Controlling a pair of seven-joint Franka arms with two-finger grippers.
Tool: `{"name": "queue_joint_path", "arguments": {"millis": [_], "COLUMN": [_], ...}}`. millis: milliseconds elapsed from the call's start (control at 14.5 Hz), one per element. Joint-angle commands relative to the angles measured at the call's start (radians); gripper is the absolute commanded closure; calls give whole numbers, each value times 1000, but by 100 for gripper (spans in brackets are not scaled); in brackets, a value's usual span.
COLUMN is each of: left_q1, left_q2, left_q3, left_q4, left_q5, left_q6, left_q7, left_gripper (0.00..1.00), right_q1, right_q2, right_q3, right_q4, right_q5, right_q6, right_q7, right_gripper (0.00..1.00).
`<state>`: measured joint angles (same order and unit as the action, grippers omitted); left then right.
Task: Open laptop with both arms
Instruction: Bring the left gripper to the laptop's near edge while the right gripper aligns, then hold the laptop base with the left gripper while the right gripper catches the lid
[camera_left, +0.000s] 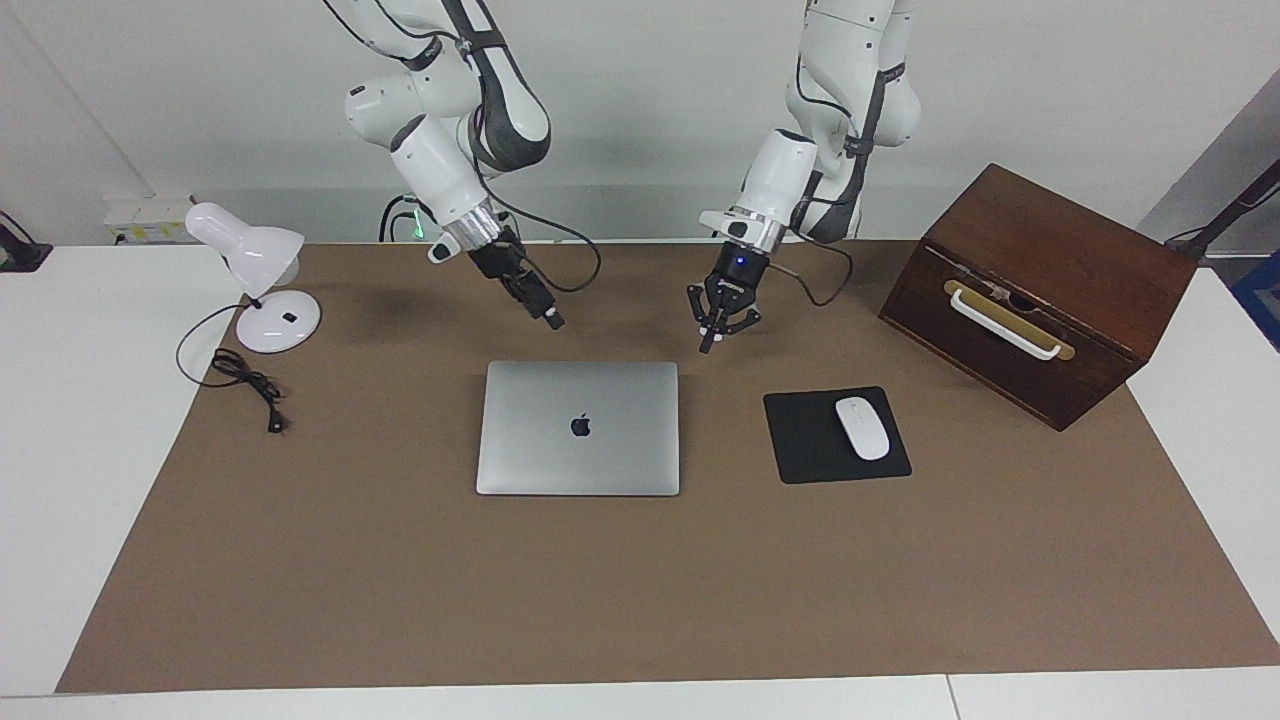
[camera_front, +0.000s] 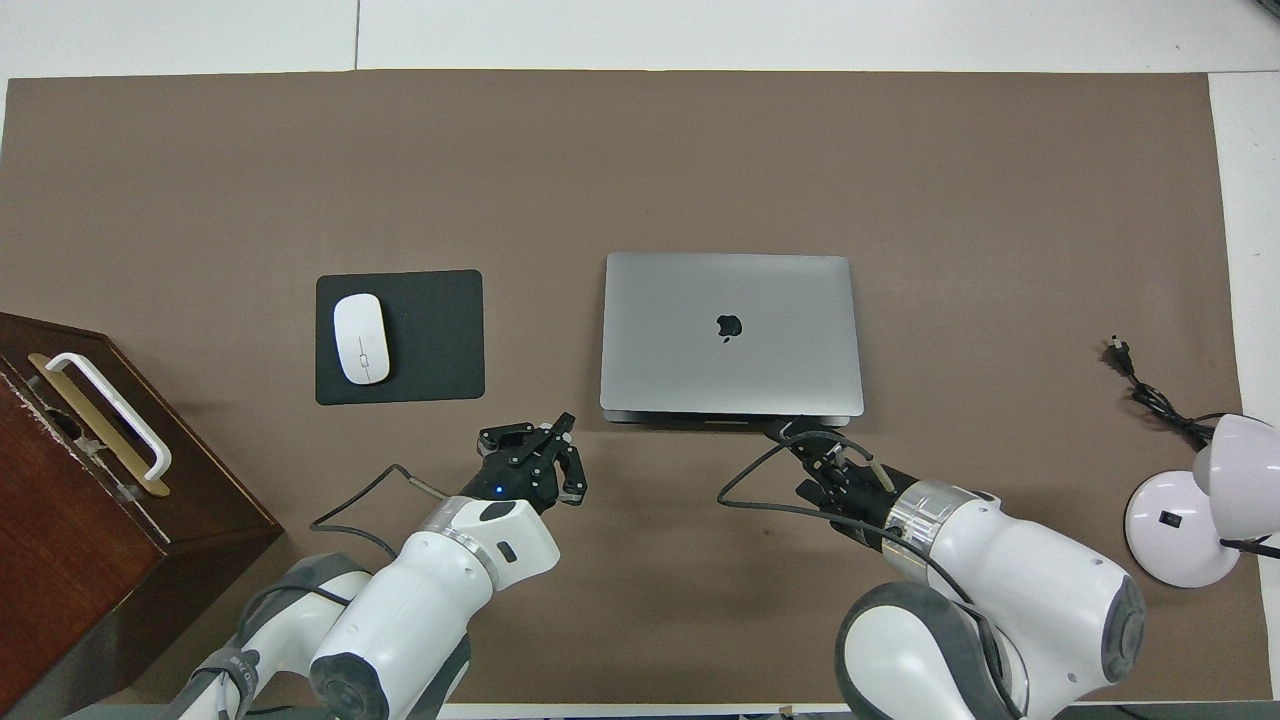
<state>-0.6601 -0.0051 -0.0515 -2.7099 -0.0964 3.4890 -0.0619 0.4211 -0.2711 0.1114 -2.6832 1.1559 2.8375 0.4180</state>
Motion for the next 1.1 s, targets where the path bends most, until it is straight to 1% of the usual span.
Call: {"name": "queue_joint_path", "arguments": {"millis": [0,275,551,1033], "left_q1": [-56,-78,-90,-76], "left_q2": [69,99,180,195], "left_q3": [16,18,19,19], "left_q4": [36,50,126,150], "left_q5": [-6,-5,1,4], "left_q6": [15,15,15,15], "left_q7": [11,16,22,60], "left_gripper": [100,100,100,100], "right_q1": [-15,-15,-15,-18], "right_q2": [44,81,131,182], "right_q3": [7,8,8,5], "right_q4": [32,48,75,128], "right_q5": [18,18,18,18], "right_q6": [17,20,49,54], "right_q7": [-44,-62,-74,-96], "right_gripper": [0,0,0,0]}}
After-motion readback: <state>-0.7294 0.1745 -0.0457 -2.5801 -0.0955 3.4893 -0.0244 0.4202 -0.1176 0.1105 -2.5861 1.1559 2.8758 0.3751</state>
